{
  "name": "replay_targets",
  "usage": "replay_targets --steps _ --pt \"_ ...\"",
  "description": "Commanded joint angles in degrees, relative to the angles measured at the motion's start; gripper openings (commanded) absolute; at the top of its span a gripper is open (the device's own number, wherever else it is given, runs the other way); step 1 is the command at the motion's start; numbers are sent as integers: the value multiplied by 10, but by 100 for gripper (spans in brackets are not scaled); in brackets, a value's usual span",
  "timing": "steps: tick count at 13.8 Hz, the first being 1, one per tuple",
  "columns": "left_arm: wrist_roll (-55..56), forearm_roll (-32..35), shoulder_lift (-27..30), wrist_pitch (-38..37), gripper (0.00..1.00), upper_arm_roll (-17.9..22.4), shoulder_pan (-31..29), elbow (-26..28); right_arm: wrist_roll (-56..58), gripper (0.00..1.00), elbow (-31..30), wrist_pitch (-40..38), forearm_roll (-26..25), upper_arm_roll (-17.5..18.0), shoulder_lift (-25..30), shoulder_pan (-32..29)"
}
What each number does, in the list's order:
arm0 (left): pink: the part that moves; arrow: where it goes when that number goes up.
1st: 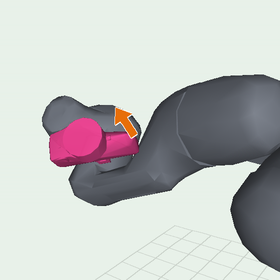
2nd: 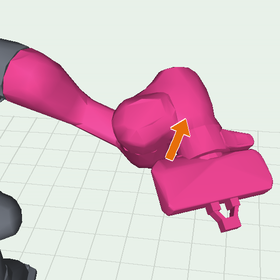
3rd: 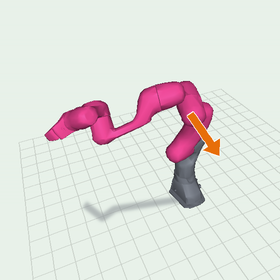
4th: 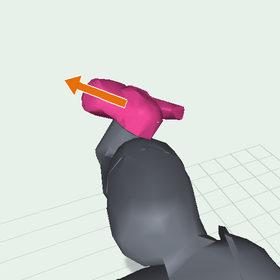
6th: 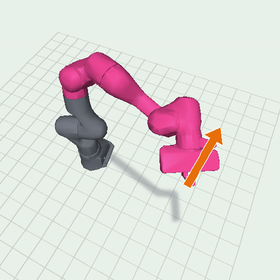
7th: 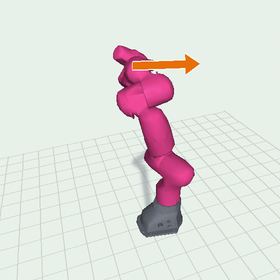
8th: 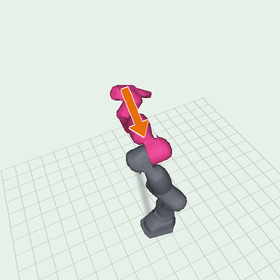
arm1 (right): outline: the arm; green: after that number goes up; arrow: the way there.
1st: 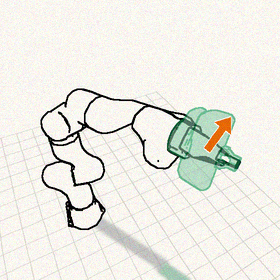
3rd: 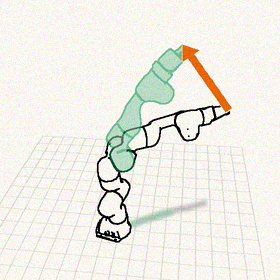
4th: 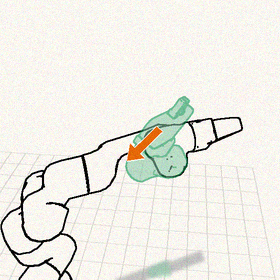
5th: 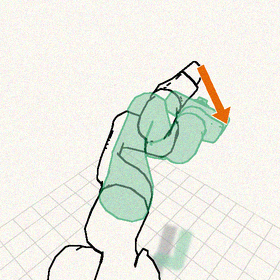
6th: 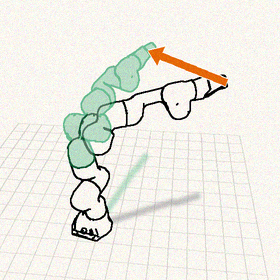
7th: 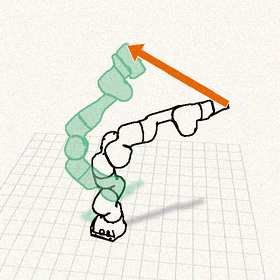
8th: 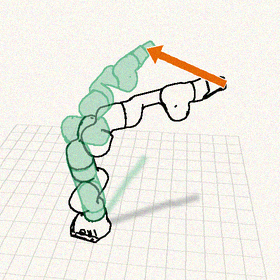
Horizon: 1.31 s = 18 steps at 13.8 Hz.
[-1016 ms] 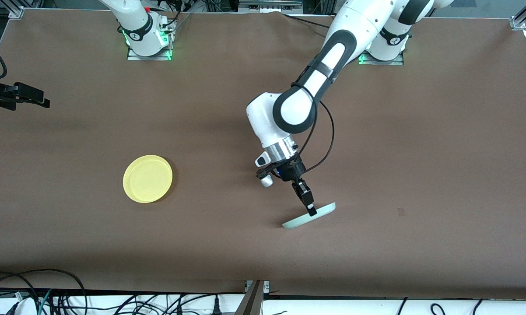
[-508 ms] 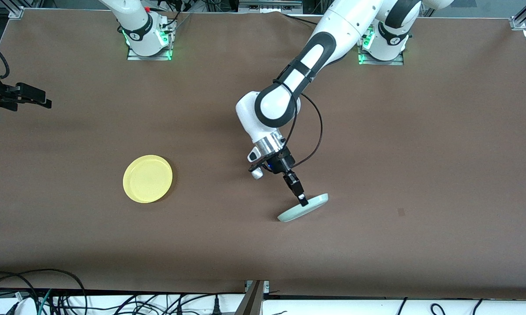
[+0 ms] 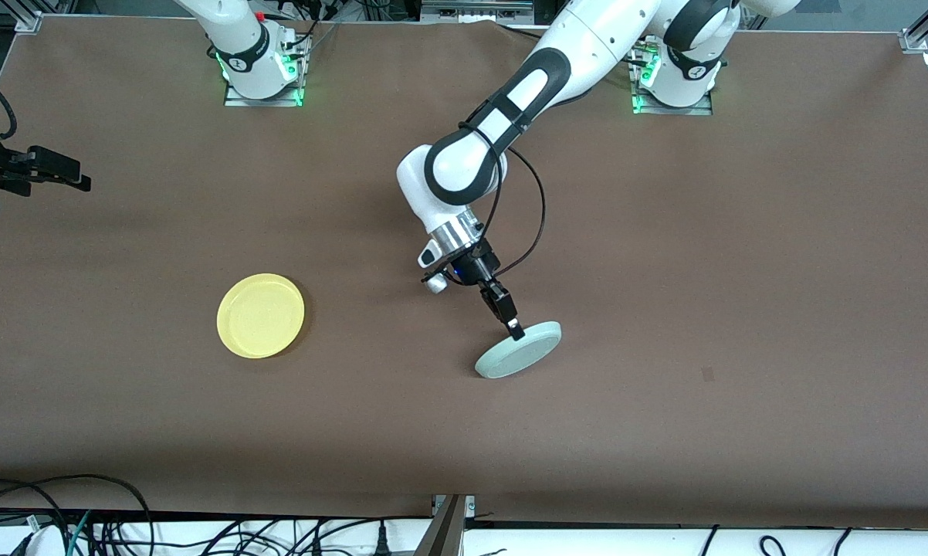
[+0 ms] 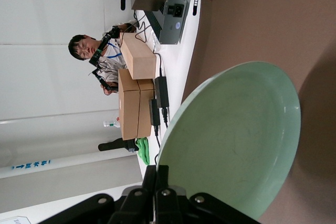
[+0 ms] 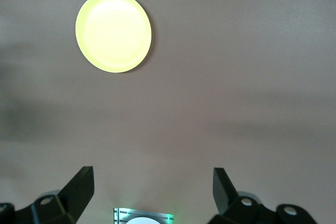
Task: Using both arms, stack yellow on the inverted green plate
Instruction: 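Tilt the green plate up and flip it over with the left gripper, then release the inverted green plate and lift the left gripper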
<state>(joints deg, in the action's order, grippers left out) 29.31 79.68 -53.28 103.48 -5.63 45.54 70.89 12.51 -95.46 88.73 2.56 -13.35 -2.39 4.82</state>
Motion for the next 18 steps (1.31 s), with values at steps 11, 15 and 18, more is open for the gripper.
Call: replay_targets --steps 11,15,18 --pt "103 -128 -33 3 2 -102 6 -18 1 100 7 -2 10 -2 -1 1" --pt "125 -151 -33 3 5 -113 7 -19 1 100 7 -1 10 -5 -3 -4" --pt "141 -194 -33 9 100 -113 5 -24 1 100 7 -3 9 -4 -6 -4"
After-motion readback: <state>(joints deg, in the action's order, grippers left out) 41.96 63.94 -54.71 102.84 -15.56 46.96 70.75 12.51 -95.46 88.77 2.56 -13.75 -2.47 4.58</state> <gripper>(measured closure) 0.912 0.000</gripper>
